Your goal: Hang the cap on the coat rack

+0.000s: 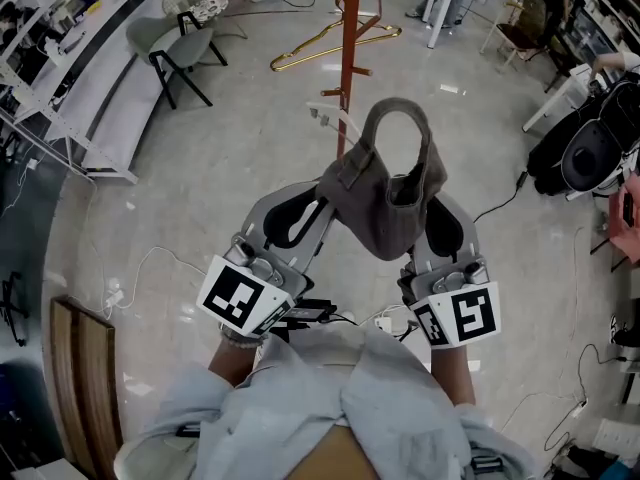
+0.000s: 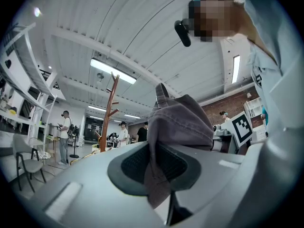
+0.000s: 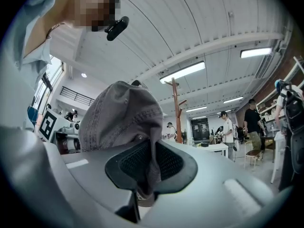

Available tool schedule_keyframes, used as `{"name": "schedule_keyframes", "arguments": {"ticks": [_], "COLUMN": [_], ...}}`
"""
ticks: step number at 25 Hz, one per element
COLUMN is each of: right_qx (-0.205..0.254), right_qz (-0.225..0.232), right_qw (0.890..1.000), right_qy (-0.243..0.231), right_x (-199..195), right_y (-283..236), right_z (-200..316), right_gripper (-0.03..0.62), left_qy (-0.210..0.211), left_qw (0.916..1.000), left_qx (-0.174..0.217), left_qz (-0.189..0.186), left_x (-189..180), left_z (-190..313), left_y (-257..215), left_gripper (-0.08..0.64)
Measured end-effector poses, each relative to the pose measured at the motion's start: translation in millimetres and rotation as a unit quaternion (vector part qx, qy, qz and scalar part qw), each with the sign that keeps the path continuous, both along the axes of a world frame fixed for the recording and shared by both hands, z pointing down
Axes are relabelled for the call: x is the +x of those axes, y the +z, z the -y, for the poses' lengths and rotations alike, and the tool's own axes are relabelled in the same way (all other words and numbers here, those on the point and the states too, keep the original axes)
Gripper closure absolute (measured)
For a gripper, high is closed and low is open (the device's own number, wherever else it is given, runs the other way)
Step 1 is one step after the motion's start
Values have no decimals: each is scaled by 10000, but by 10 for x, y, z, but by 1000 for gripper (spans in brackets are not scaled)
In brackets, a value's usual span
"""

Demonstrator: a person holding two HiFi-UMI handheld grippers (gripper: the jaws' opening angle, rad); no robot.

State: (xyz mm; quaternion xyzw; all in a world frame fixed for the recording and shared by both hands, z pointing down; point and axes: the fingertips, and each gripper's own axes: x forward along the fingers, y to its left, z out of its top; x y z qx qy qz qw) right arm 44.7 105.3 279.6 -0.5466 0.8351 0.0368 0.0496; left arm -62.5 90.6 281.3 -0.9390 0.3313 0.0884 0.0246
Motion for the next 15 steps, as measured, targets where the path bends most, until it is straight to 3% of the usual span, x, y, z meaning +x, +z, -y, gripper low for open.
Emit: {"name": "schedule_keyframes", "arguments": {"ticks": [15], "right_qx": [16], "right_qz": [66], "right_qw": [9996], "right_qy": [-263], "right_x": [144], "right_y": [44], "right_z": [-224], "right_gripper": [546], "left_qy": [-306], "left_qw": [9995], "left_qx": [110], "left_qz": [4], "left_x": [129], "left_z": [-293], "left_y": [21], "left_gripper": [508]}}
